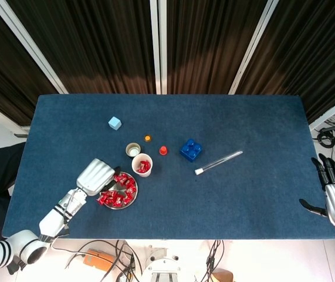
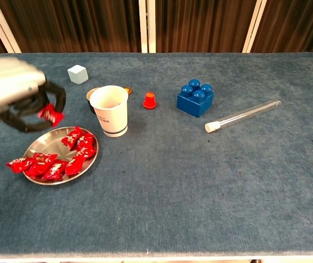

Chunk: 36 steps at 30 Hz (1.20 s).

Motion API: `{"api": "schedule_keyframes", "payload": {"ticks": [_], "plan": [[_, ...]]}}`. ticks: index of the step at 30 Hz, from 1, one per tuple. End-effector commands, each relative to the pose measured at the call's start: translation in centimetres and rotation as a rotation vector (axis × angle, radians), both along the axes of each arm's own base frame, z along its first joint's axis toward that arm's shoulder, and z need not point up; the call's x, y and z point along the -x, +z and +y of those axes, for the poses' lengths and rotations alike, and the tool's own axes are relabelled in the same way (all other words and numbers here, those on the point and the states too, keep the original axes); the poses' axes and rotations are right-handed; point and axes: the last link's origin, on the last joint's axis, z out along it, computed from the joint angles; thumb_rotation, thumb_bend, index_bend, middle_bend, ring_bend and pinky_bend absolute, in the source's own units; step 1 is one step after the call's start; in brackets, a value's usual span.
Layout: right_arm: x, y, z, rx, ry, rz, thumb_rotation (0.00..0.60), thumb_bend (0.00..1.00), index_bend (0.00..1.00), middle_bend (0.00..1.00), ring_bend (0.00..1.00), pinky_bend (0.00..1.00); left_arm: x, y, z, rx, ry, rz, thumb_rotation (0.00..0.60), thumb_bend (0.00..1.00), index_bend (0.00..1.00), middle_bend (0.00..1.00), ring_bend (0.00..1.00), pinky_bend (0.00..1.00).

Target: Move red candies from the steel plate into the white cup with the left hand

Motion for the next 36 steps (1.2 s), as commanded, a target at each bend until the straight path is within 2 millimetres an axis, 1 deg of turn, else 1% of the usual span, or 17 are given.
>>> {"api": "schedule_keyframes", "payload": {"ticks": [1, 4, 7, 10, 13, 16, 21, 24, 31, 33, 36], "plan": [[0.1, 0.0, 0.0, 0.002, -0.002, -0.003, 0.600, 0.19, 0.00, 0.03, 0.00, 0.13, -3.0, 2.1, 0.7, -0.037, -0.043, -0.115, 0.600, 0.39, 0.60, 0.83, 0.75, 0.75], [0.2, 0.0, 0.1, 0.001, -0.003, -0.004, 0.600, 0.19, 0.00, 0.03, 0.00, 0.13, -4.7, 1.6, 1.4, -0.018, -0.065, -0.132, 0.600, 0.39, 0.60, 0.83, 0.75, 0.75], [0.4, 0.1, 0.1, 0.004, -0.008, -0.008, 0.600, 0.19, 0.00, 0.03, 0.00, 0.13, -6.2, 0.2, 2.4, 0.023, -0.057, -0.121, 0.600, 0.38, 0.59, 0.83, 0.75, 0.75], [0.5, 0.3, 0.2, 0.009, -0.011, -0.008, 0.600, 0.19, 0.00, 0.03, 0.00, 0.13, -7.1, -1.0, 3.4, 0.051, -0.039, -0.117, 0.600, 0.38, 0.58, 0.83, 0.75, 0.75], [0.6, 0.4, 0.2, 0.014, -0.013, -0.008, 0.600, 0.19, 0.00, 0.03, 0.00, 0.13, -7.7, -2.2, 4.1, 0.070, -0.018, -0.111, 0.600, 0.38, 0.58, 0.83, 0.75, 0.75], [0.7, 0.4, 0.2, 0.012, -0.013, -0.009, 0.600, 0.19, 0.00, 0.03, 0.00, 0.13, -7.8, -3.1, 4.7, 0.085, 0.010, -0.093, 0.600, 0.37, 0.57, 0.83, 0.77, 0.75], [0.8, 0.4, 0.1, 0.010, -0.018, -0.011, 0.600, 0.19, 0.00, 0.03, 0.00, 0.13, -7.7, -3.8, 5.4, 0.084, 0.049, -0.076, 0.600, 0.37, 0.55, 0.84, 0.77, 0.75], [0.9, 0.4, 0.0, 0.010, -0.020, -0.011, 0.600, 0.19, 0.00, 0.03, 0.00, 0.13, -7.5, -3.8, 5.6, 0.071, 0.058, -0.068, 0.600, 0.36, 0.51, 0.84, 0.77, 0.75], [0.7, 0.3, -0.2, 0.003, -0.011, -0.010, 0.600, 0.19, 0.00, 0.03, 0.00, 0.13, -6.8, -3.0, 5.7, 0.042, 0.072, -0.047, 0.600, 0.35, 0.51, 0.84, 0.77, 0.75], [0.7, 0.2, -0.3, 0.000, -0.009, -0.011, 0.600, 0.19, 0.00, 0.03, 0.00, 0.13, -6.7, -2.9, 5.6, 0.038, 0.077, -0.041, 0.600, 0.33, 0.49, 0.84, 0.77, 0.75], [0.6, 0.1, -0.3, -0.002, -0.006, -0.011, 0.600, 0.19, 0.00, 0.03, 0.00, 0.13, -6.6, -2.6, 5.4, 0.020, 0.083, -0.045, 0.600, 0.23, 0.39, 0.84, 0.77, 0.75]]}}
